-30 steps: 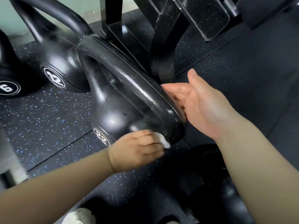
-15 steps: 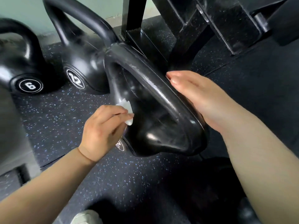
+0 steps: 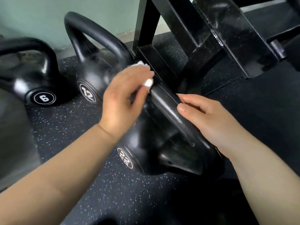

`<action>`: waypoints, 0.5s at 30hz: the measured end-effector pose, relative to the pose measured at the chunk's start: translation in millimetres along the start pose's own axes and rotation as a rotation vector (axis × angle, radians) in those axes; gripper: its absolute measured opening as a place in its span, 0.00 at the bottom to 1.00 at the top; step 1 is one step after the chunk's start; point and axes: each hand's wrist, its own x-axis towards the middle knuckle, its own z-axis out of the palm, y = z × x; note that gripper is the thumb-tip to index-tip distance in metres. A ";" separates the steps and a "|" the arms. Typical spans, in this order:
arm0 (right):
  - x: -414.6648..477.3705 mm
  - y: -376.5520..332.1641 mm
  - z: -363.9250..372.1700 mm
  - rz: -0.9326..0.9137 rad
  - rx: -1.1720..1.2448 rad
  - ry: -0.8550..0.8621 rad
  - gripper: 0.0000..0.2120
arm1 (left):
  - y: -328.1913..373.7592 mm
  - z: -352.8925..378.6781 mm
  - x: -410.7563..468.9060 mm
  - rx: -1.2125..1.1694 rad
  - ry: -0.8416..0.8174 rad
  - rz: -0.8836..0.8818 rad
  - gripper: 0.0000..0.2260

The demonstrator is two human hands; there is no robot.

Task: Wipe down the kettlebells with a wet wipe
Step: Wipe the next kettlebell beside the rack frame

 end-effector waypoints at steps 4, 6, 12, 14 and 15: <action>1.9 2.6 -1.4 -0.008 0.084 0.002 0.10 | -12.0 -5.6 6.1 0.015 -0.082 0.022 0.09; 2.5 4.2 -0.7 -0.010 0.098 0.014 0.10 | -15.9 -10.7 17.6 -0.057 -0.095 -0.155 0.08; 3.8 5.4 0.3 -0.004 0.155 0.040 0.10 | -51.5 -9.7 31.1 -0.046 -0.043 -0.665 0.08; 3.6 5.1 0.2 -0.011 0.149 0.046 0.10 | -54.3 -9.0 20.5 -0.050 -0.004 -0.687 0.06; 3.7 5.9 0.1 -0.013 0.139 0.053 0.09 | -51.7 -8.4 16.2 -0.055 0.029 -0.660 0.05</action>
